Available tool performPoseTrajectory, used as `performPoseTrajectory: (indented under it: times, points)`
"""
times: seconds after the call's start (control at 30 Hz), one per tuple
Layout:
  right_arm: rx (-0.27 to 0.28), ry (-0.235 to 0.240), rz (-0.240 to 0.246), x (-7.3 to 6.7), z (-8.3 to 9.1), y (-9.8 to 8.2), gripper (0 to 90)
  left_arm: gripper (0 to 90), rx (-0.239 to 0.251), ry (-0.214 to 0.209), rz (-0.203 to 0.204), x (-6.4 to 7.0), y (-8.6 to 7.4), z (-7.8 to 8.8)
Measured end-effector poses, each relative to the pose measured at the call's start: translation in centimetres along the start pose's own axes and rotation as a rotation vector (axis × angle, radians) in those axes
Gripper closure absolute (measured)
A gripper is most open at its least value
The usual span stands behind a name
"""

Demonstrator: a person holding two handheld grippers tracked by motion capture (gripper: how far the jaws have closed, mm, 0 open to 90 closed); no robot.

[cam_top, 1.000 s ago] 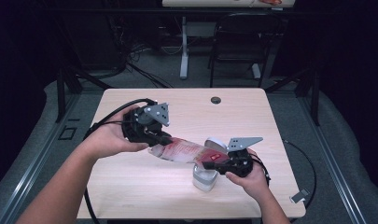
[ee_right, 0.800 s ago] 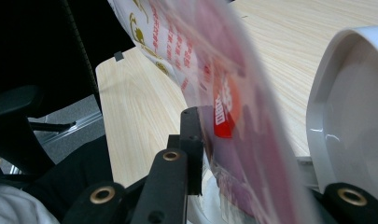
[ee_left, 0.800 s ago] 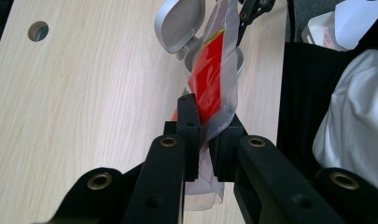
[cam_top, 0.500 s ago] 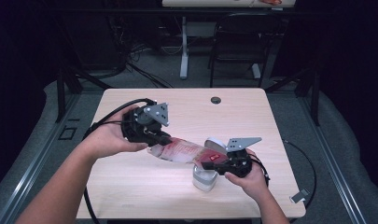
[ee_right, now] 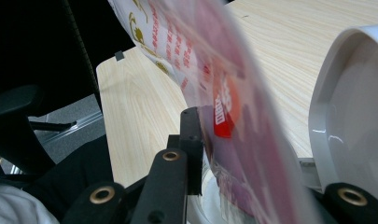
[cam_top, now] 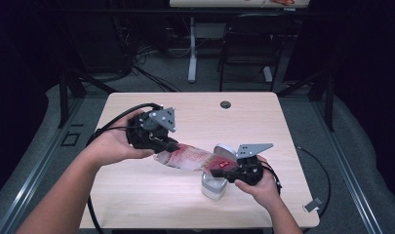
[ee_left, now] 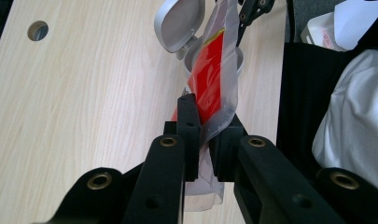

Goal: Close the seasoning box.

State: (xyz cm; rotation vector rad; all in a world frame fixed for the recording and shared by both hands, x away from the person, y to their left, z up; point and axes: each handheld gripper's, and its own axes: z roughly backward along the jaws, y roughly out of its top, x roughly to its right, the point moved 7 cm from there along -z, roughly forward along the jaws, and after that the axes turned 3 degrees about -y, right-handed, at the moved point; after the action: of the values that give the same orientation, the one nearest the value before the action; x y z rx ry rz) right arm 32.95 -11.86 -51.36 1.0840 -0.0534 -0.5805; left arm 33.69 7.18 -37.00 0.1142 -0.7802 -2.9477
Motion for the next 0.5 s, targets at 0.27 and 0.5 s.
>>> performPoseTrajectory:
  times: [0.27, 0.5]
  points:
    - [0.005, -0.004, 0.001, 0.0, 0.0, 0.1, 79.4, 84.4, 0.018, -0.008, 0.022, -0.2, -0.9, 0.0]
    - [0.01, -0.01, -0.002, 0.1, 0.1, 0.1, 77.7, 84.2, 0.024, -0.004, 0.042, -0.4, -1.9, 0.2]
